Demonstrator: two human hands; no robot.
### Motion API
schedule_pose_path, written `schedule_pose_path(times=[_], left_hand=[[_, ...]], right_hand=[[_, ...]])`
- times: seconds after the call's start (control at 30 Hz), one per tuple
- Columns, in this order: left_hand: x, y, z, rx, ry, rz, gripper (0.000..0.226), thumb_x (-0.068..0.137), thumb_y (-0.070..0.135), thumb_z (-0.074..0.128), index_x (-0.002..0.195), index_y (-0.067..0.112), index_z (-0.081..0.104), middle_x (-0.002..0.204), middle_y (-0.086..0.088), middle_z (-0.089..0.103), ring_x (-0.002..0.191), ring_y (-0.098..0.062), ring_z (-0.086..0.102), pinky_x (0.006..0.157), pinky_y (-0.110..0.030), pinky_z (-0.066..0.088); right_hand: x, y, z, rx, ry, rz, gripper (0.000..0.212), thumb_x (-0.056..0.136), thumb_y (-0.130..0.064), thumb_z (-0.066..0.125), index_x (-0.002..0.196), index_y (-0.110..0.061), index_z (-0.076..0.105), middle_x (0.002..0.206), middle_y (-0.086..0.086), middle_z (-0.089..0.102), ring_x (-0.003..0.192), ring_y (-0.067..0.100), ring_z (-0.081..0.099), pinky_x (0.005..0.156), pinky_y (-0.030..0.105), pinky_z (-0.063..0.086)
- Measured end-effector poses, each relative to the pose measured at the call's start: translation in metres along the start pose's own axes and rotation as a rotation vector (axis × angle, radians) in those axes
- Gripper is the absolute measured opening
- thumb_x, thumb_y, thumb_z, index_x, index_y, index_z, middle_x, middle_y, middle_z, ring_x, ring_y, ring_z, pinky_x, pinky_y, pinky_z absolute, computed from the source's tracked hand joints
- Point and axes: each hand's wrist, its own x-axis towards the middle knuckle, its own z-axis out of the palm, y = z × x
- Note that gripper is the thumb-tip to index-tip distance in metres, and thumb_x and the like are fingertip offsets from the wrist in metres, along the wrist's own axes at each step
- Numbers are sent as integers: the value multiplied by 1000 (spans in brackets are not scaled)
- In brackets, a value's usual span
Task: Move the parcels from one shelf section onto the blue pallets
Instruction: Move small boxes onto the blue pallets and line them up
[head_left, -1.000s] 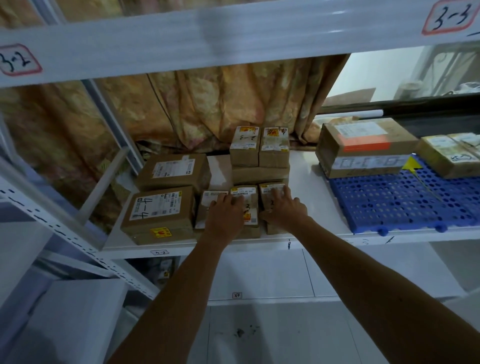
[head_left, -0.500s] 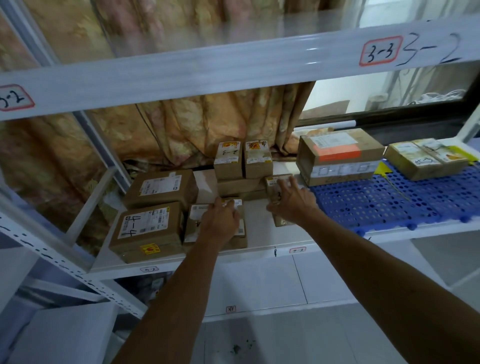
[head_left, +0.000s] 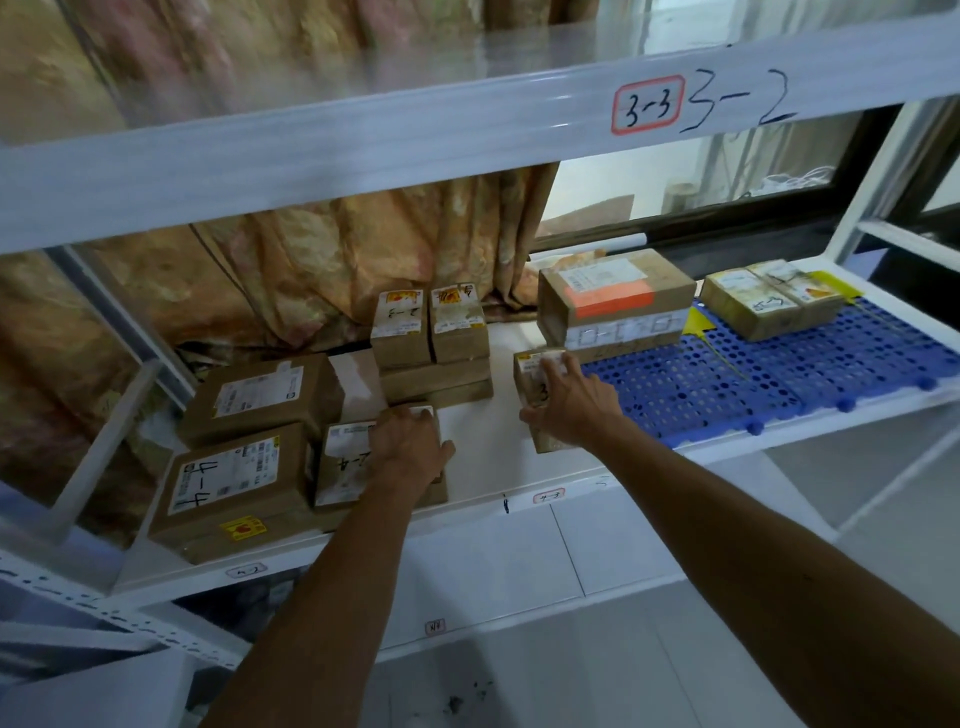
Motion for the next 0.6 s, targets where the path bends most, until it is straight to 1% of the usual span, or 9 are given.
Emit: schedule_pose_path(times=[0.1, 0.2, 0.3, 0.4, 0.47, 0.53, 0.6], left_hand=[[6, 1, -1, 14, -31, -7, 59, 78, 70, 53, 111, 22, 64, 114, -11, 64, 103, -28, 60, 86, -36, 50], [6, 2, -1, 31, -60, -30, 62, 76, 71, 52, 115, 24, 58, 115, -12, 63, 103, -28, 59, 80, -36, 49], [5, 3, -3, 20, -59, -20, 61, 75, 70, 53, 115, 24, 58, 112, -12, 64, 101, -28, 59, 76, -36, 48], [3, 2, -7, -68, -77, -24, 55, 77, 66, 54, 113, 24, 59, 117, -10, 62, 104, -26, 58, 79, -35, 47], [0, 2, -10, -146, -91, -48, 57, 75, 64, 54, 115, 23, 57, 120, -10, 59, 106, -26, 56, 80, -35, 46], [-6, 5, -12, -223, -108, -79, 61, 74, 63, 55, 120, 23, 54, 122, -11, 57, 108, -28, 55, 79, -35, 45], [-13, 9, -13, -266, -109, -80, 65, 76, 61, 56, 128, 23, 50, 127, -13, 54, 110, -29, 54, 82, -36, 46]], right_hand=[[0, 6, 1, 1, 10, 10, 83, 77, -67, 63, 140, -22, 33, 144, 9, 29, 113, 37, 53, 87, 45, 47], [0, 7, 1, 16, 9, 13, 84, 77, -66, 64, 141, -22, 32, 144, 9, 30, 114, 36, 53, 87, 45, 47], [-1, 6, -1, 7, 9, -2, 83, 78, -65, 64, 142, -22, 31, 146, 9, 29, 113, 36, 53, 85, 43, 46], [-1, 4, -2, 1, 17, 3, 86, 78, -65, 64, 145, -22, 29, 147, 9, 27, 114, 36, 53, 86, 43, 46], [-1, 2, -4, -4, 21, 9, 88, 78, -65, 63, 145, -21, 28, 147, 9, 27, 113, 36, 53, 86, 44, 46], [-1, 1, -7, -5, 22, 22, 88, 78, -65, 64, 144, -19, 29, 147, 10, 28, 113, 36, 53, 87, 45, 47], [0, 0, -11, -1, 24, 34, 89, 77, -65, 64, 143, -17, 29, 146, 10, 28, 114, 35, 53, 89, 47, 48]])
